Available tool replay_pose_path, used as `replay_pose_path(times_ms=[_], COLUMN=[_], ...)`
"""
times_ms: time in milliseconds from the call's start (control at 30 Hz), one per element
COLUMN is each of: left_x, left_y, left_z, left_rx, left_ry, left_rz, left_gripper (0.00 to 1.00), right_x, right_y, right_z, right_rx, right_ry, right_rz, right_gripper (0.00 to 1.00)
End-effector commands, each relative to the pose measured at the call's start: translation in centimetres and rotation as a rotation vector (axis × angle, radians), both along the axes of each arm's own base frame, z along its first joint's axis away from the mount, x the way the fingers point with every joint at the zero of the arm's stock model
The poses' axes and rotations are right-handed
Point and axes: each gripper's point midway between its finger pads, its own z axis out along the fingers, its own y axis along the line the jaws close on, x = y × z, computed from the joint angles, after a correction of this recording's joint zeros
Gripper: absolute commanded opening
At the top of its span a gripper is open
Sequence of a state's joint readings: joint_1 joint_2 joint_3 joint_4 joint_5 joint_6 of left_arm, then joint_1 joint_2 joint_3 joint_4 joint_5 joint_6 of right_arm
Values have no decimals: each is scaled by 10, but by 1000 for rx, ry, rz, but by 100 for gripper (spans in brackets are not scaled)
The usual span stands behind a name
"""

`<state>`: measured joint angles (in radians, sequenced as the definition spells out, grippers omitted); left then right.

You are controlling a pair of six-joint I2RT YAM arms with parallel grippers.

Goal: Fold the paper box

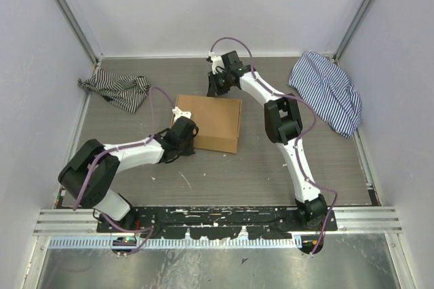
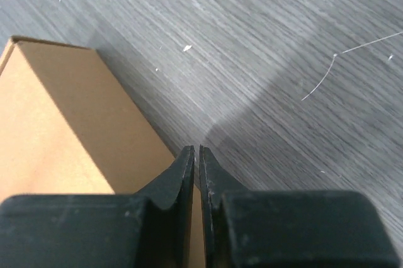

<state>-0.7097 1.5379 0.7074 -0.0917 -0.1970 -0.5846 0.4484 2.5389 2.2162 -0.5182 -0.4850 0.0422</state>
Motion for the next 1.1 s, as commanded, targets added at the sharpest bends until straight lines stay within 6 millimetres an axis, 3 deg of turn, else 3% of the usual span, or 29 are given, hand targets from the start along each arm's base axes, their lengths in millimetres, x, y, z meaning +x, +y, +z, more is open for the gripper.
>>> replay_pose_path(times_ms=[0,300,433,600,900,1067], left_x=[6,9,10,-7,-50,-63], left_y=[5,-29,-44,-43,-49,-73], left_z=[-15,-11,-12,-9,31,45], left_rx=[71,57,81,85,-5,-64], left_ry=[-29,-99,-137,-146,-143,-145], left_rz=[48,87,77,77,-11,-89], left_gripper=[0,0,0,0,29,31], right_x=[-39,-117,-143,-137,-84,-63], right_y=[10,27,37,41,29,15], right_z=[9,-8,-13,-17,-21,-8], right_rx=[48,59,39,20,-14,28], right_ry=[82,229,253,241,202,178], right_rz=[200,459,536,491,206,69], right_gripper=[14,15,15,15,13,13])
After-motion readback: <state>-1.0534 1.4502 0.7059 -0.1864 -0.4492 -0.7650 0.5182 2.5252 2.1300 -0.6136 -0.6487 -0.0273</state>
